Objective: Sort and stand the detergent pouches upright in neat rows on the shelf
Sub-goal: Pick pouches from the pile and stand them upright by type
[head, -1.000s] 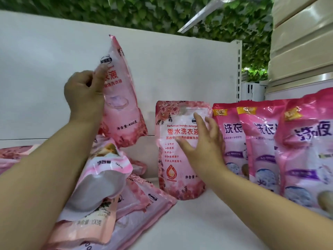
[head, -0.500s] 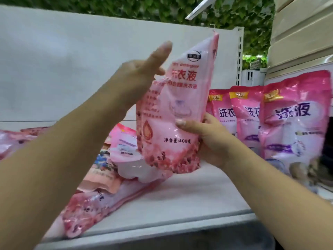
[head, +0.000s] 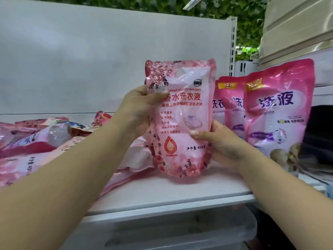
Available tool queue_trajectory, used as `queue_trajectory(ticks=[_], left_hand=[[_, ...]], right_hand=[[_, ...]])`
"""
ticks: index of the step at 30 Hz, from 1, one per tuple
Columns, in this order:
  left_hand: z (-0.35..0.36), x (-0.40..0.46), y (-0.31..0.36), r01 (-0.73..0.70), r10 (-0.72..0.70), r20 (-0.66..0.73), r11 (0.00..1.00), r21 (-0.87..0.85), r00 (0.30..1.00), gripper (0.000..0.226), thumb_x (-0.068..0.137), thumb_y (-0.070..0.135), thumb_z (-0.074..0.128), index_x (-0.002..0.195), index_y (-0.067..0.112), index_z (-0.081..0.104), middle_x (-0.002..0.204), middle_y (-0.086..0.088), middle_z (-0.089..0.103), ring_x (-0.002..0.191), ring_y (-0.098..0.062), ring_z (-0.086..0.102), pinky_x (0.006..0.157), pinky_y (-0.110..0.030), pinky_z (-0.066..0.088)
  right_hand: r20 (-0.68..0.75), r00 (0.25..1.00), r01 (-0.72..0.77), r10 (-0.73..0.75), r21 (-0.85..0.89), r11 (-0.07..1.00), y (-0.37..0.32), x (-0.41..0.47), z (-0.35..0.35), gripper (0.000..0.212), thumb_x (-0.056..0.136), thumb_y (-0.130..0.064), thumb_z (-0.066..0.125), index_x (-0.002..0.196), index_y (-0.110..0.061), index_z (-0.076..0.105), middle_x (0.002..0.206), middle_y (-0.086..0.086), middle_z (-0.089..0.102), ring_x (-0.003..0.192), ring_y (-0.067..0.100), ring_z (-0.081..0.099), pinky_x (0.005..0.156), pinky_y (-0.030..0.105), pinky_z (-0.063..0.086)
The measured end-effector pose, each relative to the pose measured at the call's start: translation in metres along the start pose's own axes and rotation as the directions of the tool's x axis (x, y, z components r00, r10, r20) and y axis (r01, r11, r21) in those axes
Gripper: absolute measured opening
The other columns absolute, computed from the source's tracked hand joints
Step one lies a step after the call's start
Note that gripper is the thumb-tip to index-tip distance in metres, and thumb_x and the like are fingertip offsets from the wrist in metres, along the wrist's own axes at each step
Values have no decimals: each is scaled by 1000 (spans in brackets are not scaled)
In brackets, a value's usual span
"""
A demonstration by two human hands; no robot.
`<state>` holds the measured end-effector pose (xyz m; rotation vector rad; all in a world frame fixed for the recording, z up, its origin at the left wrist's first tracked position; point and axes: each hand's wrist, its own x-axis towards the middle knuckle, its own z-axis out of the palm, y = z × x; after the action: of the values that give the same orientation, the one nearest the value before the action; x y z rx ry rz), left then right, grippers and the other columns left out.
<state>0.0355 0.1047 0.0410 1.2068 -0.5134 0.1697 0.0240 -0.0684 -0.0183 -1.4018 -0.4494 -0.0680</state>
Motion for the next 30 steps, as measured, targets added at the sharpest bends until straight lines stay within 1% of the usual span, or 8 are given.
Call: queue_trajectory(ticks=[8, 13, 17, 20, 23, 25, 28, 30], left_hand=[[-12, -2, -3, -29, 29, 6, 923, 383, 1000, 10, 86, 14, 60, 92, 10, 67, 89, -2, 71, 83, -18, 67, 83, -33, 55], [-47, -22, 26, 11, 183, -95, 414, 910, 979, 45, 88, 44, 53, 123, 16, 58, 115, 3, 59, 95, -11, 50, 80, -21, 36], [-64, -38, 23, 324, -19, -323, 71, 943, 946, 53, 85, 60, 44, 74, 9, 53, 83, -16, 59, 74, -24, 49, 65, -23, 33], [-69, -46, 8, 356, -166, -330, 163, 920, 929, 53, 78, 60, 57, 65, 10, 49, 36, -2, 52, 32, -12, 50, 29, -15, 31], [-73, -49, 7, 308, -181, -287, 96, 947, 941, 57, 73, 65, 57, 59, 11, 47, 27, 8, 48, 25, 2, 45, 31, -5, 32], [-69, -52, 9, 289, -174, -265, 129, 948, 948, 47, 75, 56, 63, 62, 12, 51, 46, 5, 61, 29, -1, 48, 31, -9, 31], [-69, -63, 7, 195, -33, -194, 275, 942, 981, 55, 77, 34, 71, 125, 17, 51, 110, -9, 65, 78, -11, 61, 60, -17, 38], [-72, -75, 2, 70, 97, -121, 415, 907, 988, 75, 77, 24, 72, 142, 24, 32, 94, -11, 66, 77, -4, 60, 61, -18, 41]], right_hand=[[-106, 989, -114, 99, -143, 983, 17, 2, 7, 73, 64, -11, 74, 126, -24, 38, 116, 1, 60, 106, 20, 59, 97, 41, 46], [-208, 977, -83, 40, -200, 976, 22, 6, 12, 75, 70, 2, 70, 132, -17, 34, 122, 7, 60, 107, 23, 59, 92, 39, 48], [-220, 975, -57, 7, -224, 973, 24, 8, 10, 74, 71, 2, 70, 132, -18, 35, 123, 6, 59, 110, 23, 58, 98, 43, 46], [-233, 972, -44, -26, -292, 955, 27, 10, 10, 74, 70, 0, 71, 131, -20, 37, 122, 3, 59, 110, 22, 58, 99, 45, 45], [-253, 967, -62, -28, -342, 938, 28, 11, 8, 83, 62, -14, 77, 133, -21, 35, 125, 1, 58, 113, 22, 56, 101, 46, 43], [-234, 972, -99, 2, -403, 910, 27, 7, 10, 92, 58, -27, 76, 138, -21, 30, 130, 1, 55, 115, 18, 54, 106, 40, 38], [-234, 971, -176, 55, -538, 824, 23, -2, 14, 81, 75, -32, 70, 142, -19, 27, 129, -4, 52, 108, 12, 49, 98, 26, 33], [-314, 949, -242, 25, -676, 696, 19, -8, 17, 74, 79, -38, 66, 141, -20, 28, 131, -3, 51, 115, 17, 50, 100, 30, 34]])
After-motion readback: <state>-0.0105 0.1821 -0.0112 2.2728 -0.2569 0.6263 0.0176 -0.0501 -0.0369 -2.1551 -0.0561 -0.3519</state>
